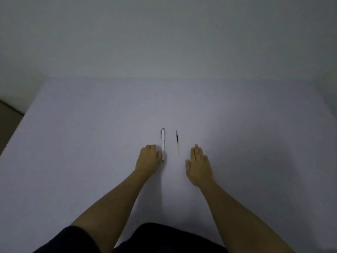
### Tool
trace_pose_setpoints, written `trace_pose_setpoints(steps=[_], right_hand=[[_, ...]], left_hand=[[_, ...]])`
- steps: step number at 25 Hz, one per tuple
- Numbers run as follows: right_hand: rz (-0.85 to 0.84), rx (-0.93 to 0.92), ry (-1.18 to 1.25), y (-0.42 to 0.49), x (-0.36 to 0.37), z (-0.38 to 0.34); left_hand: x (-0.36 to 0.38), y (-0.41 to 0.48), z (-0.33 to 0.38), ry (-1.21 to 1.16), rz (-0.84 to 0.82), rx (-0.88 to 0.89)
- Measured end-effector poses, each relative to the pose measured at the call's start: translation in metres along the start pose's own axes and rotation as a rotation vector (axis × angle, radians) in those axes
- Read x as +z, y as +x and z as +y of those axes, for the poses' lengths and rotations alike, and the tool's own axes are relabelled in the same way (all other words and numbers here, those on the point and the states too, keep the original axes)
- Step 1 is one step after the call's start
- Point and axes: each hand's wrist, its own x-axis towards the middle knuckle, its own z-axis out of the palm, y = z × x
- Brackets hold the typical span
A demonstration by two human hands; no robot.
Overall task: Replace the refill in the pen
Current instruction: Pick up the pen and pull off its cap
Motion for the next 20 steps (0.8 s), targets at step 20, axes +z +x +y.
trace_pose_setpoints(steps=[20], right_hand=[[0.191,0.025,0.140,0.007,0.030,0.008]], left_hand=[[0.019,0.050,0.027,-0.060,0.036,-0.199]])
